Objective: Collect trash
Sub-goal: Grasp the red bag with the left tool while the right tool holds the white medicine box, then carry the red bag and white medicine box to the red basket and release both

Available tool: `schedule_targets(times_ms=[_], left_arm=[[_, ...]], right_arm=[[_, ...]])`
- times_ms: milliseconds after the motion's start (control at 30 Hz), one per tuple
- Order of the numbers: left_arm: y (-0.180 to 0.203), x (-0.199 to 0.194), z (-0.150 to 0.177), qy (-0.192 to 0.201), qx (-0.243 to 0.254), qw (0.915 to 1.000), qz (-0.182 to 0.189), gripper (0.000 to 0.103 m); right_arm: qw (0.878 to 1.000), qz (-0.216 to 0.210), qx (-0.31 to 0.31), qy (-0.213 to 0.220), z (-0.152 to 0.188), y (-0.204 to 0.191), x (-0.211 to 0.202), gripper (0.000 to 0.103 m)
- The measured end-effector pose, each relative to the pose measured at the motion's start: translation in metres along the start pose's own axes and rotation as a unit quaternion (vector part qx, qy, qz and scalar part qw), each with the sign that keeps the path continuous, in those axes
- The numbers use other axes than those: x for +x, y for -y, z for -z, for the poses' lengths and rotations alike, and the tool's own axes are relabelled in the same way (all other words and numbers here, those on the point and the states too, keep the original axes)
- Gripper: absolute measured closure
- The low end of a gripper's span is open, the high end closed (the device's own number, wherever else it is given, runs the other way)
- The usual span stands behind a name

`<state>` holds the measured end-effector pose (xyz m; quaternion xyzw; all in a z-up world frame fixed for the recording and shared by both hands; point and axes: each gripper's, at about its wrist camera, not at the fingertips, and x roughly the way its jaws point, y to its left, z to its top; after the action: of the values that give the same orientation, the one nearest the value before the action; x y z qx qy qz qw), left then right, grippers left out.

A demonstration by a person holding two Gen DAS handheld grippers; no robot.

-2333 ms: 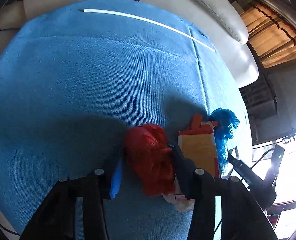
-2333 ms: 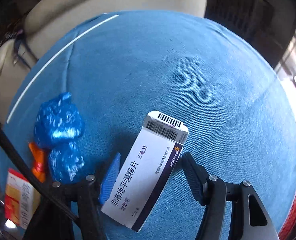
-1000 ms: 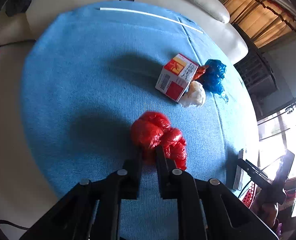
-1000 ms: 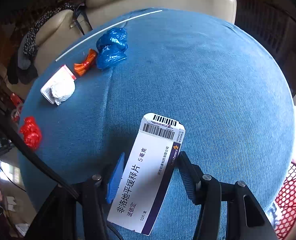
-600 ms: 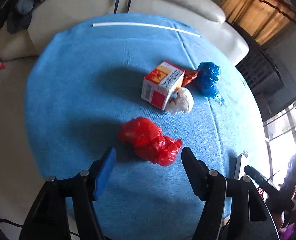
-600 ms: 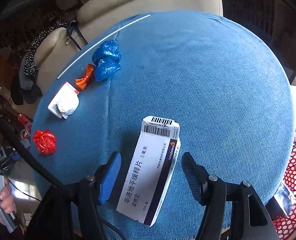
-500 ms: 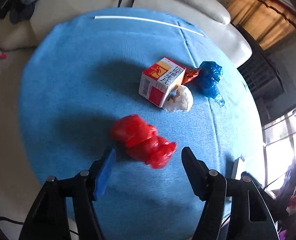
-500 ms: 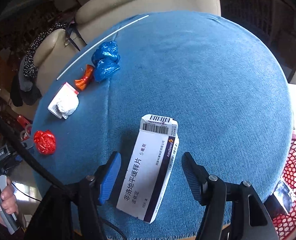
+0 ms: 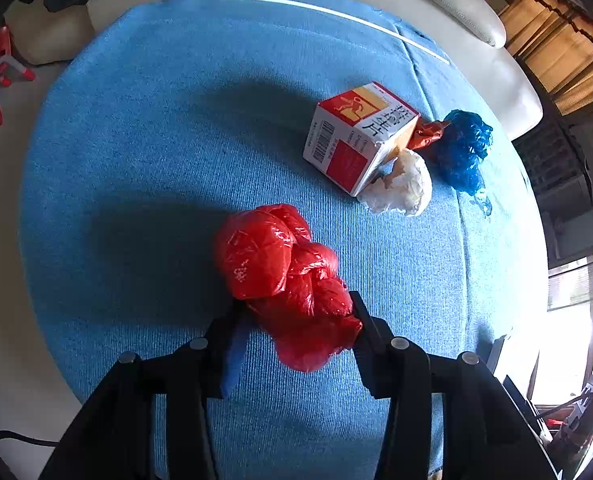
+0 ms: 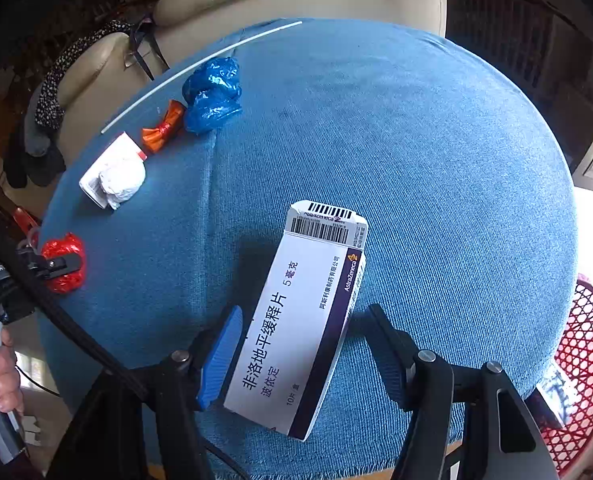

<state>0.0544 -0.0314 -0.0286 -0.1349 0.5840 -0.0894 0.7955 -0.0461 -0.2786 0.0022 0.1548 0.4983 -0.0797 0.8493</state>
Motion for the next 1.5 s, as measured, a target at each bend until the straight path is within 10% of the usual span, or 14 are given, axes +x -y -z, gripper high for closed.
schedule_targets(times_ms=[500, 1500], left_arm=[[0.037, -0.026, 0.013, 0.054, 0.085, 0.9941, -0.040, 0.058], [0.184, -0.088, 0.098, 0.160, 0.349, 0.9227, -0.039, 0.058]], right_arm=[[0.999, 0.013, -0.042, 0.030, 0.004, -0.004, -0.010, 0.050], [0.985, -0.006, 0.069, 0.160, 0.015, 0.094, -0.106, 0.050]])
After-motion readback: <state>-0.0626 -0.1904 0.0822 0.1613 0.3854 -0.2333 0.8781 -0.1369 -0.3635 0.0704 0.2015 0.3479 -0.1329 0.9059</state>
